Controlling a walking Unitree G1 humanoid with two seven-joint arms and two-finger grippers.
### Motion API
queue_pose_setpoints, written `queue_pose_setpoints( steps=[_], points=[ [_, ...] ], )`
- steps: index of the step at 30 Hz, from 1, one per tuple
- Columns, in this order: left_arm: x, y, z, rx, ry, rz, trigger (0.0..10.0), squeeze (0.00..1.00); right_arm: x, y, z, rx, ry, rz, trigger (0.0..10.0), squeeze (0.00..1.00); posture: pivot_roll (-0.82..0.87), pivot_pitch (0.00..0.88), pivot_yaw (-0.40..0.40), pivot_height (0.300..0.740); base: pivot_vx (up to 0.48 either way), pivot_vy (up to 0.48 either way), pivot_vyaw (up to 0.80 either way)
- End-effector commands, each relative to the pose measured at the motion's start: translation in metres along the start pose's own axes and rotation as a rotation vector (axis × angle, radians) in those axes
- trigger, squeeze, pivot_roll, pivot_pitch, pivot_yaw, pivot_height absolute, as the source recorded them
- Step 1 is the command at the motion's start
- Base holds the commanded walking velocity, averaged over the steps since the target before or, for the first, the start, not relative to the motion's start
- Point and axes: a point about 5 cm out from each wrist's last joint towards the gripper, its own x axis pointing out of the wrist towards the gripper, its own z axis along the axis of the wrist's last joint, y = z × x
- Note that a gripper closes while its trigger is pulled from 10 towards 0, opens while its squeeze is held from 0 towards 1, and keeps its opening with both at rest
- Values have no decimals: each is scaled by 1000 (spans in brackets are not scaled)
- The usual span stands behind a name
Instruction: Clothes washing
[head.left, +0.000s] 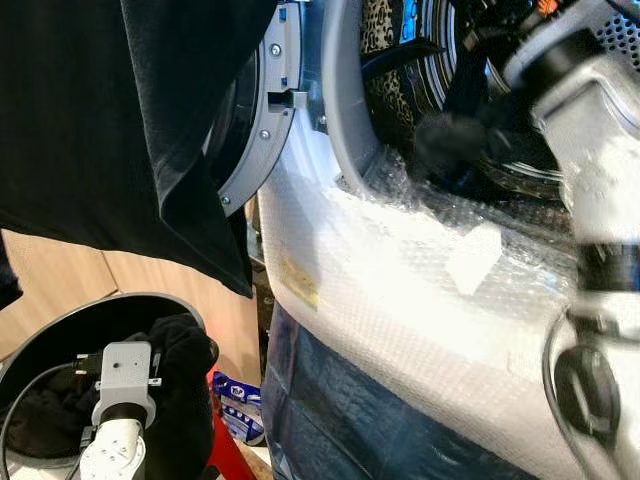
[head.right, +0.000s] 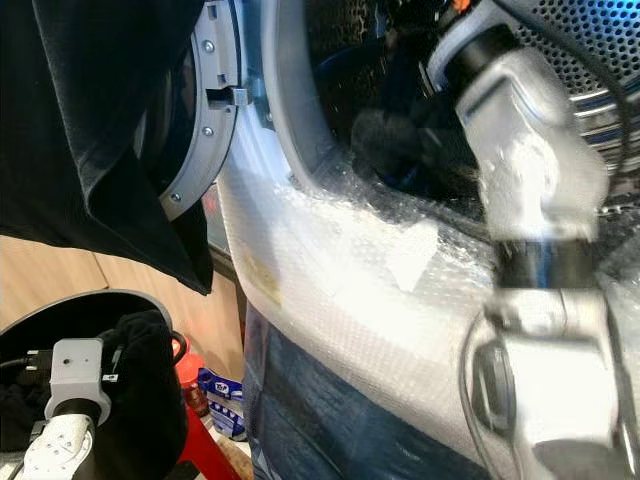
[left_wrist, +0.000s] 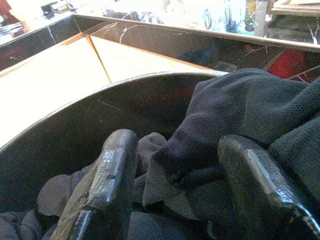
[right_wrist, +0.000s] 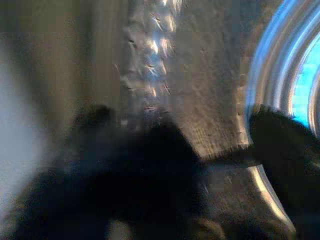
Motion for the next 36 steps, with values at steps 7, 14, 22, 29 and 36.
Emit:
queue_pose_setpoints(
  steps=[7, 14, 22, 29, 36],
  points=[
    [-1, -10, -5, 1, 24, -40, 10000, 0, 16, -16, -9, -20, 135, -373, 10000, 0, 1, 0, -43, 740, 0, 0, 0],
    [-1, -14, -6, -2, 28, -50, 10000, 0, 11, -23, -24, -70, 225, -510, 10000, 0, -16, 0, -58, 740, 0, 0, 0],
    [-6, -19, -10, -7, 46, -60, 10000, 0, 12, -16, -38, -23, 265, -493, 10000, 0, -23, 0, -62, 740, 0, 0, 0],
    [-8, -20, -13, -12, 60, -56, 10000, 0, -13, -26, -42, -95, 327, -474, 10000, 0, -33, 0, -67, 740, 0, 0, 0],
    [-6, -22, -14, -14, 65, -62, 10000, 0, -34, -31, -32, -123, 302, -503, 10000, 0, -39, 0, -67, 740, 0, 0, 0]
  ],
)
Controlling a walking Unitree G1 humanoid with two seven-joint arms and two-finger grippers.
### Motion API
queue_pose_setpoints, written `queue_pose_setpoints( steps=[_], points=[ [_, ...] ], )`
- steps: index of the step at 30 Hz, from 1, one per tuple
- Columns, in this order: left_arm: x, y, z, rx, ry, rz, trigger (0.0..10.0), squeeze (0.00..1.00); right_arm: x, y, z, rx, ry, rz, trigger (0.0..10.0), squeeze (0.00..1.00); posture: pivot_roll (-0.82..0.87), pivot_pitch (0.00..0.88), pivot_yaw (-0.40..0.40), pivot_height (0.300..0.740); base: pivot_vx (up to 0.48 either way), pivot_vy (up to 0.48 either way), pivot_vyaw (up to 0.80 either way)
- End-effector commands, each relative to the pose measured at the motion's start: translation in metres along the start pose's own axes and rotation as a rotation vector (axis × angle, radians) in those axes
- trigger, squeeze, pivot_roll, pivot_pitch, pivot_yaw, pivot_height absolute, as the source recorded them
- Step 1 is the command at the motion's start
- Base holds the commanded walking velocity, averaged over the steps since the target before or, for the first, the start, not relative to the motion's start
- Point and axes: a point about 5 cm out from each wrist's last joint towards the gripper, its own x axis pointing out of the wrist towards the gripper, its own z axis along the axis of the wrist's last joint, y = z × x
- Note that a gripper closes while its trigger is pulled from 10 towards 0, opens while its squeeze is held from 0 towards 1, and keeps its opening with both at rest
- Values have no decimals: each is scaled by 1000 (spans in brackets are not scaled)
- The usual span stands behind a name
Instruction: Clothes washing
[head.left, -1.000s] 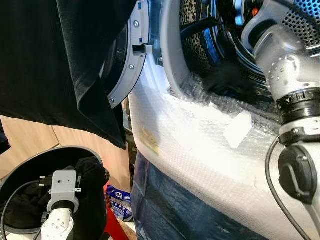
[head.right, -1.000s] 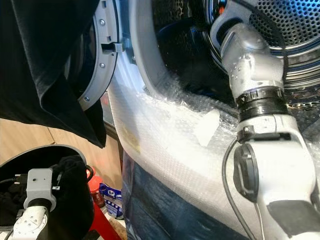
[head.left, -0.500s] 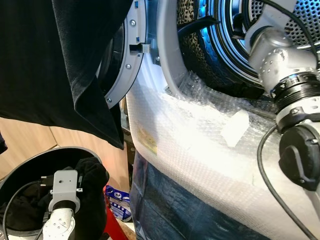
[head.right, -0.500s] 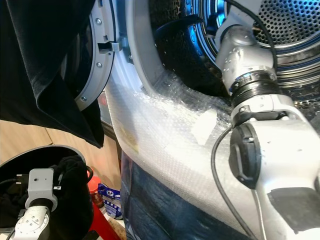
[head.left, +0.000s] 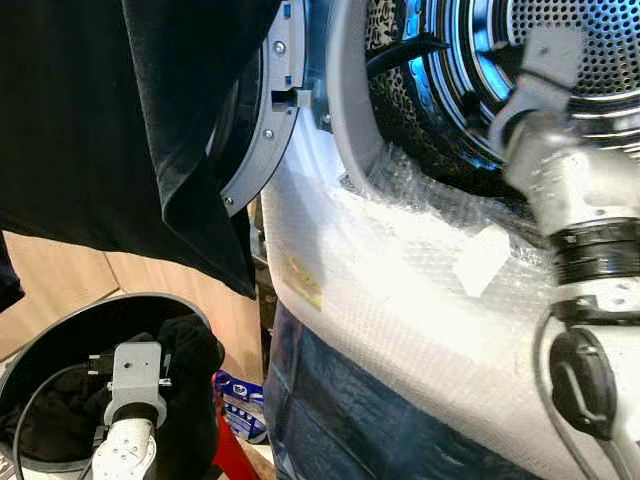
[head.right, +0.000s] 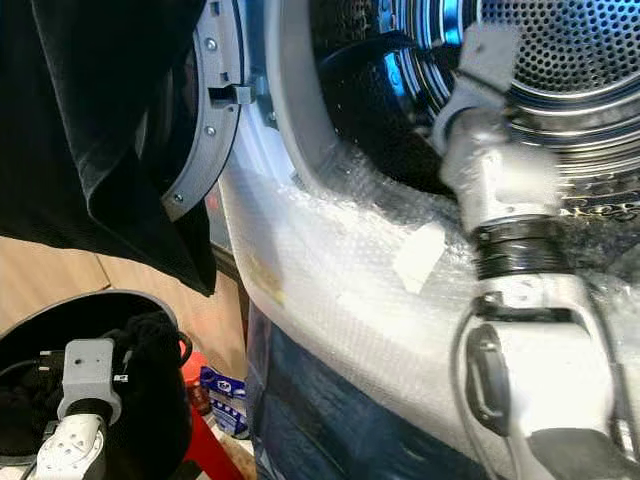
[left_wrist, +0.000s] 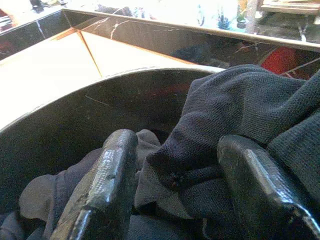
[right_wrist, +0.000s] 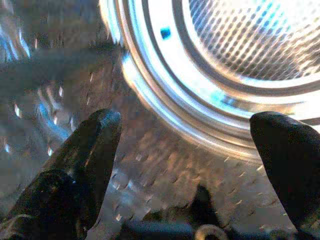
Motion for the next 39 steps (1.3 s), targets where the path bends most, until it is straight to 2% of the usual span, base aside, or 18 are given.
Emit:
queue_pose_setpoints(
  steps=[1, 2, 3, 5, 9, 12, 15, 16, 17, 21, 25, 28, 29, 31, 35, 36, 37, 39],
  points=[
    [-3, -11, -11, 11, 51, -45, 10000, 0, -6, -2, -3, 11, 19, -1, 10000, 0, -39, 0, -67, 740, 0, 0, 0],
    [-3, -11, -11, 11, 51, -45, 10000, 0, -6, -2, -3, 11, 19, -1, 10000, 0, -39, 0, -67, 740, 0, 0, 0],
    [-2, -13, -9, 5, 46, -44, 10000, 0, -19, -5, -3, 42, 13, 36, 10000, 0, -30, 0, -72, 740, 0, 0, 0],
    [-1, -12, -8, 2, 44, -40, 10000, 0, -35, -7, -4, 16, -4, 101, 10000, 0, -40, 0, -75, 740, 0, 0, 0],
    [-3, -13, -11, 3, 52, -40, 10000, 0, -41, -13, -8, 5, 5, 137, 10000, 0, -52, 0, -80, 740, 0, 0, 0],
    [-4, -14, -12, 0, 57, -39, 10000, 0, -50, -20, -7, 79, 19, 269, 10000, 0, -56, 0, -90, 740, 0, 0, 0],
    [-4, -14, -12, -2, 57, -38, 10000, 0, -53, -21, -4, 129, 8, 327, 10000, 0, -56, 0, -93, 740, 0, 0, 0],
    [-5, -15, -13, -4, 60, -35, 10000, 0, -64, -23, 1, 155, -47, 452, 10000, 0, -57, 0, -99, 740, 0, 0, 0],
    [-5, -15, -13, -4, 60, -35, 10000, 0, -64, -23, 1, 155, -47, 452, 10000, 0, -57, 0, -99, 740, 0, 0, 0],
    [-7, -15, -15, -10, 67, -32, 10000, 0, -89, -29, -7, -11, -89, 608, 10000, 0, -65, 0, -106, 740, 0, 0, 0],
    [-7, -15, -16, -10, 70, -31, 10000, 0, -93, -37, -10, -22, -85, 612, 10000, 0, -67, 0, -109, 740, 0, 0, 0],
    [-8, -16, -16, -10, 71, -32, 10000, 0, -105, -44, -10, -15, -179, 701, 10000, 0, -71, 0, -115, 740, 0, 0, 0],
    [-8, -16, -16, -11, 71, -31, 10000, 0, -115, -43, -14, -27, -209, 775, 10000, 0, -73, 0, -114, 740, 0, 0, 0],
    [-8, -16, -16, -12, 71, -31, 10000, 0, -122, -42, -17, -37, -224, 825, 10000, 0, -73, 0, -114, 740, 0, 0, 0],
    [-8, -15, -16, -10, 71, -31, 10000, 0, -136, -36, -29, -43, -197, 946, 10000, 0, -74, 0, -112, 740, 0, 0, 0],
    [-8, -15, -16, -10, 66, -28, 10000, 0, -145, -31, -32, -18, -223, 1025, 10000, 0, -69, 0, -110, 740, 0, 0, 0],
    [-8, -15, -16, -10, 66, -28, 10000, 0, -145, -31, -32, -18, -223, 1025, 10000, 0, -69, 0, -110, 740, 0, 0, 0],
    [-7, -12, -14, -11, 53, -19, 10000, 0, -166, -22, -38, 67, -260, 1226, 10000, 0, -68, 0, -104, 740, 0, 0, 0]
  ],
)
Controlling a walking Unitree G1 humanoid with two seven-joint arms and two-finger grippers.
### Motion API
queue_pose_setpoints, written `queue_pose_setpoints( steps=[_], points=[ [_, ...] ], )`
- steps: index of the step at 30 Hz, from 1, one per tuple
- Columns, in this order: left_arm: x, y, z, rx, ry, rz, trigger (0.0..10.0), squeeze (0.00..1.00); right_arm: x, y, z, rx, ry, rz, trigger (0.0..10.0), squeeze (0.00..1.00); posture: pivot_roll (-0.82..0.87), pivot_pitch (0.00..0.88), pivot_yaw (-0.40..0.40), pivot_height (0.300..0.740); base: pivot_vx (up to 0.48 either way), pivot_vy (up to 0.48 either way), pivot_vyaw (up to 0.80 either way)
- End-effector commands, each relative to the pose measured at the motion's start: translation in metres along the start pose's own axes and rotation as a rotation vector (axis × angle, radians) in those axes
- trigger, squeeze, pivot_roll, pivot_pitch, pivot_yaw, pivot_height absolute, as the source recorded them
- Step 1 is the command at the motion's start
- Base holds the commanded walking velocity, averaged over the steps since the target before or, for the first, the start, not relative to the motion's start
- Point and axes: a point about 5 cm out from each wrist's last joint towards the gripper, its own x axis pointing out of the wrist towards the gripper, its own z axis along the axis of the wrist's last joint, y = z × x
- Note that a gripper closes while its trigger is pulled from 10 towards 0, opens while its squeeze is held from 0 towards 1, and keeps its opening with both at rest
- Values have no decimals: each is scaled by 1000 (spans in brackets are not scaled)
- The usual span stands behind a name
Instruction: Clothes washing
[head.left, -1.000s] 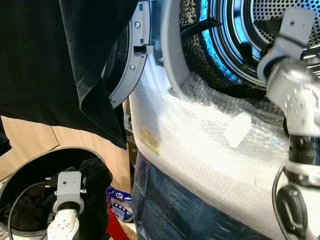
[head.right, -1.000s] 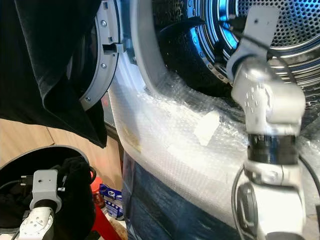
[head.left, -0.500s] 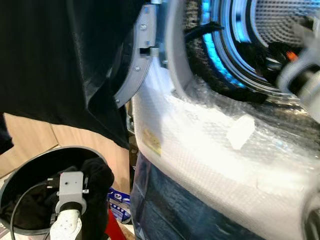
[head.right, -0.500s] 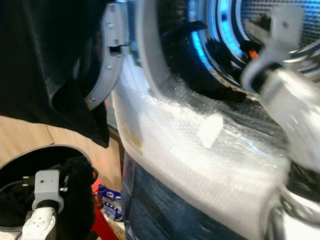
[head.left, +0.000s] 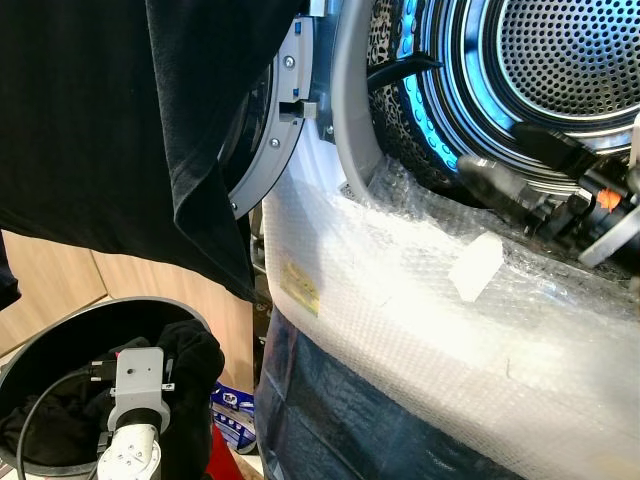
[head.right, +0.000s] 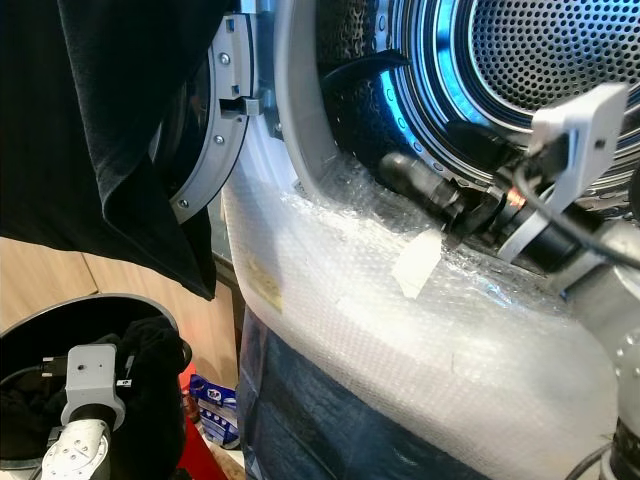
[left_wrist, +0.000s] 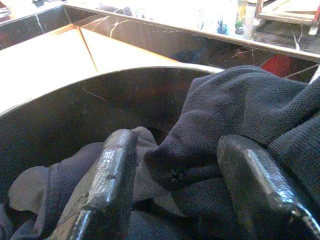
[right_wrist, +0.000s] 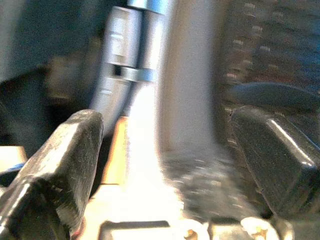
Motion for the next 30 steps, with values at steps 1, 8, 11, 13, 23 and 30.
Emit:
queue_pose_setpoints(
  steps=[1, 8, 11, 13, 23, 30],
  points=[
    [-4, -7, -9, 6, 43, -28, 10000, 0, -1, 22, 4, 28, -54, 180, 10000, 0, -68, 0, -104, 740, 0, 0, 0],
    [-1, 3, 7, -16, -54, 45, 10000, 0, -23, 57, -97, 362, 238, 411, 10000, 0, -59, 0, -97, 740, 0, 0, 0],
    [0, 6, 13, -20, -78, 64, 10000, 0, -37, 60, -141, 441, 354, 378, 10000, 0, -22, 0, -94, 740, 0, 0, 0],
    [0, 8, 18, -24, -102, 65, 10000, 0, -50, 63, -173, 542, 419, 345, 10000, 0, -2, 0, -88, 740, 0, 0, 0],
    [1, 13, 23, -13, -129, 80, 10000, 0, -89, 61, -275, 663, 681, -12, 10000, 0, 21, 0, -69, 740, 0, 0, 0],
    [0, 10, 25, -19, -141, 62, 10000, 0, -122, 76, -325, 740, 852, -248, 10000, 0, 37, 0, -55, 740, 0, 0, 0]
  ],
)
